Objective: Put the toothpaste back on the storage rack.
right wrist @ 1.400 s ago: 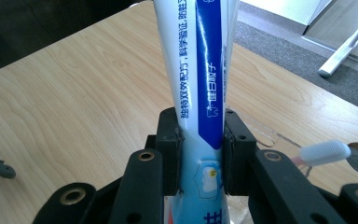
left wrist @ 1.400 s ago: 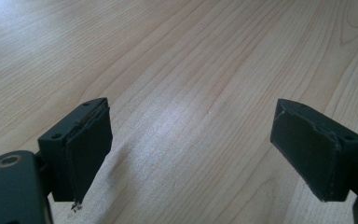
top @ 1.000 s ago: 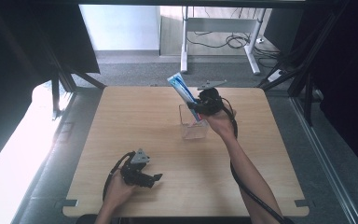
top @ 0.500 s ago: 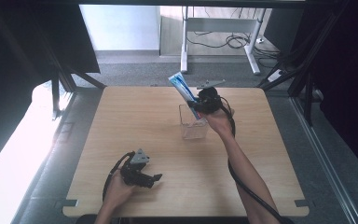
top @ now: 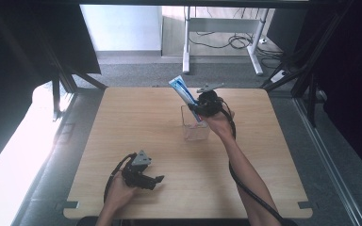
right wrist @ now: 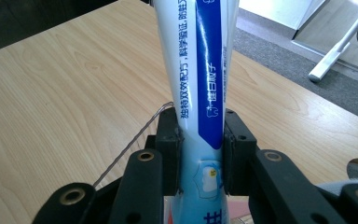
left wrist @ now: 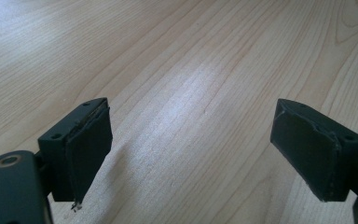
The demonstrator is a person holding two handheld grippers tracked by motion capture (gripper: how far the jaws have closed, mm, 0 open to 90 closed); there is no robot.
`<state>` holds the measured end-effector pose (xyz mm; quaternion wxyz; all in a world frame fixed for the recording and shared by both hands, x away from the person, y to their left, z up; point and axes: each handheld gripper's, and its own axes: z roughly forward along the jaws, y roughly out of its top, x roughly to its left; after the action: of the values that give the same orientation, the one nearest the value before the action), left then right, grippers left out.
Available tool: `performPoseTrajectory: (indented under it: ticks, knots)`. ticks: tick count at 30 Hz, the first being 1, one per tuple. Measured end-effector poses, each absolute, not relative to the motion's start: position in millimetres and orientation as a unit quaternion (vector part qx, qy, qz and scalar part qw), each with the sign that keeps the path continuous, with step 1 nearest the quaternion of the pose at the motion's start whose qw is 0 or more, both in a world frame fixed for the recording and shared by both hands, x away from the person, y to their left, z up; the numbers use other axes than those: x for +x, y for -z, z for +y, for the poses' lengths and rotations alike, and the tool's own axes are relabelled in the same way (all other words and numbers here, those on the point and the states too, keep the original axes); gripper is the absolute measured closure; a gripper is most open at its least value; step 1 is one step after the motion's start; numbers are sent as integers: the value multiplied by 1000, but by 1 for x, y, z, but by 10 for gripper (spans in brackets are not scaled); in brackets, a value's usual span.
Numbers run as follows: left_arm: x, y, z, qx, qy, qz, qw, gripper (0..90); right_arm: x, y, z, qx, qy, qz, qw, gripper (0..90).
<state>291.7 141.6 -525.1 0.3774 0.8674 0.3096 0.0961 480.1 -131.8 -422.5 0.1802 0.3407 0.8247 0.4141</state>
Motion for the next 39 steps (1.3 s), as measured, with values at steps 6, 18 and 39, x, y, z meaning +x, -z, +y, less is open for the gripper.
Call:
performPoseTrajectory:
  ticks: [6, 18, 39]
  knots:
    - [292, 525, 142, 867, -96, 309, 378, 129, 481, 428, -129, 334, -410, 829, 181, 729]
    - [292, 525, 141, 868, -96, 309, 376, 129, 483, 439, -131, 328, -403, 837, 174, 723]
    - [292, 527, 139, 870, -93, 308, 375, 129, 479, 448, -136, 323, -390, 849, 150, 696]
